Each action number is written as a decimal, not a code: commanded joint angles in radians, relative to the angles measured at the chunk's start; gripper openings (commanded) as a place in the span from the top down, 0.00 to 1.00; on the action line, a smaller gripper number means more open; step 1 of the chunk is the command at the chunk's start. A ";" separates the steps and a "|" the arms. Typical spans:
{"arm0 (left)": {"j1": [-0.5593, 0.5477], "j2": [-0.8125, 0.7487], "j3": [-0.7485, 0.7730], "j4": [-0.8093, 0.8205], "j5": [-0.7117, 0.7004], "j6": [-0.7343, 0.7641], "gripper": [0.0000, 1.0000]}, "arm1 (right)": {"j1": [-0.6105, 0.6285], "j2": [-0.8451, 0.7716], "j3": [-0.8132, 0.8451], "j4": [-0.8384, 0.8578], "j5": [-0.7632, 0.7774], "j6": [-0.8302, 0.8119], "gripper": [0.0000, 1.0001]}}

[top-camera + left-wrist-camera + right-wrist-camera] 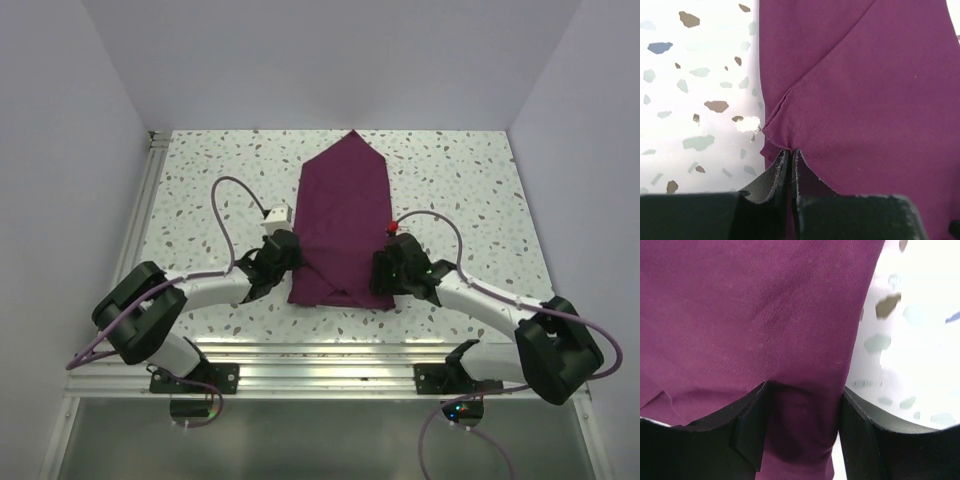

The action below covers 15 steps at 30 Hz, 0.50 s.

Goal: Prepare the surgical pack

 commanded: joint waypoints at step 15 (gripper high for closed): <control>-0.036 -0.135 -0.017 -0.371 0.009 -0.046 0.51 | -0.011 -0.089 0.164 -0.254 0.049 -0.046 0.27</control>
